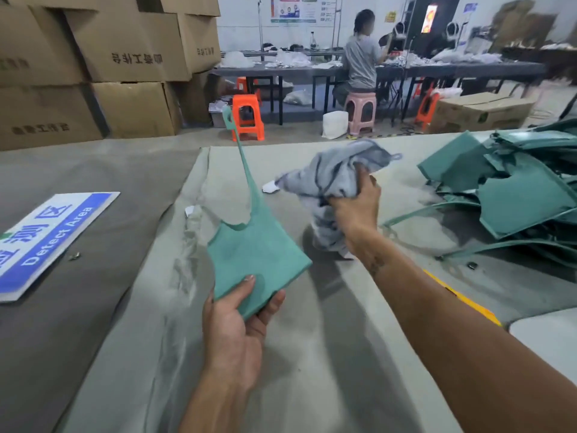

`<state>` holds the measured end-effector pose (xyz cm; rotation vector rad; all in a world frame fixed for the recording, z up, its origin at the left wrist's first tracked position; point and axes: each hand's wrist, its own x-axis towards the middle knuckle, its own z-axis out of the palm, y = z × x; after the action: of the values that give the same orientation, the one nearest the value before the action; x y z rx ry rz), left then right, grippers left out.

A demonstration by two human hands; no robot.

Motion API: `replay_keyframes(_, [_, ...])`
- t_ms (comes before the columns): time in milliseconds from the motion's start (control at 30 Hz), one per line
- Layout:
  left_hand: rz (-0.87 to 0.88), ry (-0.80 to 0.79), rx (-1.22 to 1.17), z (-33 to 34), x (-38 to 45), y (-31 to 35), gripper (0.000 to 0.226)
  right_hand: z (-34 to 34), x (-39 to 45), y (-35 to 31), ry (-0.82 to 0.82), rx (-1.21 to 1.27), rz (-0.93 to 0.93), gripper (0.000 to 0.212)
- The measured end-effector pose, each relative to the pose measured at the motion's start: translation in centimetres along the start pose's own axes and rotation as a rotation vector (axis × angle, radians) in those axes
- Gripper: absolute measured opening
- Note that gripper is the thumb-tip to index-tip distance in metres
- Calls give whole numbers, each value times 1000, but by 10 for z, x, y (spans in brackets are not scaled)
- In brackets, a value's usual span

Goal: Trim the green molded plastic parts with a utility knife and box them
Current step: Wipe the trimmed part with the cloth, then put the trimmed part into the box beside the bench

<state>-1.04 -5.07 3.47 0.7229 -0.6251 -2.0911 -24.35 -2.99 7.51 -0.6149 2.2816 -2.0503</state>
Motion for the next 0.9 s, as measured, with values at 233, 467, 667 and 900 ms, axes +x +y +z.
replay_keyframes(233, [117, 20, 106, -2, 3, 0, 22, -8, -62, -3, -39, -148, -125, 29])
replay_keyframes(467, [302, -79, 446, 12, -15, -4, 16, -49, -164, -7, -347, 354, 412, 10])
replay_keyframes(667, [-130, -427, 529, 14, -61, -58, 64, -138, -209, -6, -114, 884, 587, 11])
replay_keyframes(900, [40, -819, 846, 77, -184, -137, 13, -284, -300, 19, 70, 955, 321, 12])
